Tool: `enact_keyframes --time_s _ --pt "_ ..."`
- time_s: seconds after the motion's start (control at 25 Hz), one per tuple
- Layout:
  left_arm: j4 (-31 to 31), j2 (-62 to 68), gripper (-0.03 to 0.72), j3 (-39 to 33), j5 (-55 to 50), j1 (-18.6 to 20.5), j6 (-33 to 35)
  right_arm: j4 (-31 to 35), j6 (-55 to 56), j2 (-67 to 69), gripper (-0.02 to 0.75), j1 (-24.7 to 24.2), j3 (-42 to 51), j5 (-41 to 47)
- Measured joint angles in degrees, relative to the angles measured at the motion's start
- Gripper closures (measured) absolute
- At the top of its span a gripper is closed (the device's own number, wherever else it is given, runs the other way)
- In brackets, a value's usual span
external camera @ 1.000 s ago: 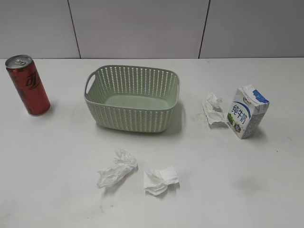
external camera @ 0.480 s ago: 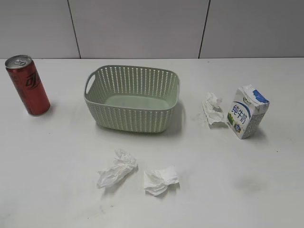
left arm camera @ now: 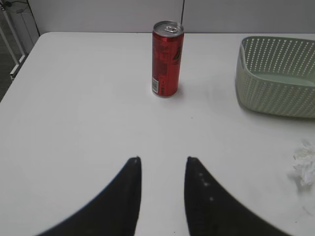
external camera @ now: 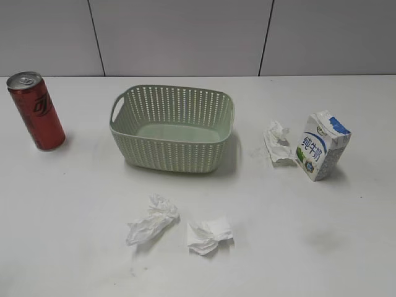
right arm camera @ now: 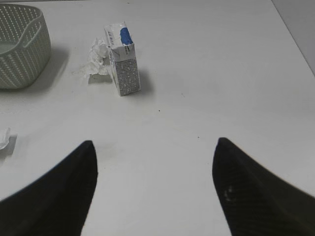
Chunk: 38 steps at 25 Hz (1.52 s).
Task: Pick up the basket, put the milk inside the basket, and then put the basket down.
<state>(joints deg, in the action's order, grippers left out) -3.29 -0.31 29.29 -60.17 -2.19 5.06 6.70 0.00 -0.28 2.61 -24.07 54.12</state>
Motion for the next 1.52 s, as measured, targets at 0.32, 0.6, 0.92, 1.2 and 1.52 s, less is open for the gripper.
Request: enact_keyframes --time_s 0.32,0.6,0.92,1.2,1.52 --pt "-1.3 0.1 0.152 0.5 1.6 0.0 0.0 0.0 0.0 0.0 0.184 0.0 0.0 0.0" --pt "-2.2 10.7 0.051 4.6 17.3 0.0 0.0 0.0 0.0 0.0 0.184 0.0 0.0 0.0" --pt "-3.2 39.1 0.058 12.1 29.8 -1.2 0.8 0.0 0.0 0.0 0.184 0.0 0.0 0.0" --pt "-3.3 65.3 0.064 31.3 25.3 -9.2 1.3 0.0 0.0 0.0 0.184 0.0 0.0 0.0" --pt "-4.1 89.7 0.065 49.0 13.1 -17.5 1.3 0.0 0.0 0.0 0.185 0.0 0.0 0.0"
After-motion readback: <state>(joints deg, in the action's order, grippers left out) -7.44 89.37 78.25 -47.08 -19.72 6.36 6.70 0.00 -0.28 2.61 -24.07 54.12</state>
